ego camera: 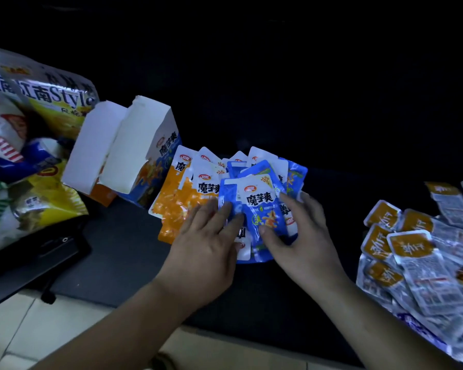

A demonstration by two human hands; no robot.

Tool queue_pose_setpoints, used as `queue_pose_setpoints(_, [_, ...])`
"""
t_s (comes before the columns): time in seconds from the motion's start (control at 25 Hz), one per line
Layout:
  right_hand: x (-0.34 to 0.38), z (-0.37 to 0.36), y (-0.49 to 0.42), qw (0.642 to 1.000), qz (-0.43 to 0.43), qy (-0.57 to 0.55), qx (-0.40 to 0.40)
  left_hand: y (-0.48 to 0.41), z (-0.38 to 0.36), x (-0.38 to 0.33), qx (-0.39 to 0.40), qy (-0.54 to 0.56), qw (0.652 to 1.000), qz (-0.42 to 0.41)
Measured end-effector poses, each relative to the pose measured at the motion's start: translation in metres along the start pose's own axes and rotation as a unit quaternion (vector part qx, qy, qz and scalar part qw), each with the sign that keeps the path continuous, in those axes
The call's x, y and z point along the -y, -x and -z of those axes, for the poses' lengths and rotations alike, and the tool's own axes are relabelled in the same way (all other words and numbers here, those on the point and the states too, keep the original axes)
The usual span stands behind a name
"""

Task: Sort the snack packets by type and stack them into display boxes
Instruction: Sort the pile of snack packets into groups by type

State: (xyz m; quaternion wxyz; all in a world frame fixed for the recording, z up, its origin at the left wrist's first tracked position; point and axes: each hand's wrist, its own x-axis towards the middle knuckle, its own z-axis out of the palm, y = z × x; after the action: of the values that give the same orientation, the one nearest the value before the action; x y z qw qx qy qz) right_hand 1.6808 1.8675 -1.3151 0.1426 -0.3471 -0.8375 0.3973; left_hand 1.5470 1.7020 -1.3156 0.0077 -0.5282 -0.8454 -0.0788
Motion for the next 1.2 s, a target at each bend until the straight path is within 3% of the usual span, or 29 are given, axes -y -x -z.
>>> queue_pose_setpoints(0.16, [0.013, -0.026, -0.003, 0.989, 0.013, 0.135, 0.053, 0.010, -0.003, 0.018, 0.027, -0.020, 0.999, 0.024])
queue_pose_setpoints(0.24, [0.019, -0.042, -0.001, 0.983, -0.001, 0.180, 0.030, 0.014, 0.001, 0.029, 0.031, -0.039, 0.998, 0.032])
queue_pose_setpoints(0.56, [0.035, -0.060, 0.009, 0.976, -0.019, 0.216, -0.017, 0.029, 0.007, 0.047, 0.043, -0.043, 0.996, 0.067])
queue_pose_setpoints(0.88, [0.038, -0.035, 0.000, 0.997, -0.062, 0.035, -0.015, 0.039, -0.006, 0.026, 0.010, 0.004, 1.000, 0.009])
queue_pose_setpoints(1.08, [0.034, -0.038, -0.002, 0.998, -0.044, -0.051, -0.003, 0.025, -0.008, 0.009, 0.013, 0.032, 0.999, 0.042])
queue_pose_setpoints(1.2, [0.029, -0.042, 0.003, 0.994, -0.054, -0.097, 0.011, 0.019, -0.007, 0.000, 0.000, 0.110, 0.990, 0.083])
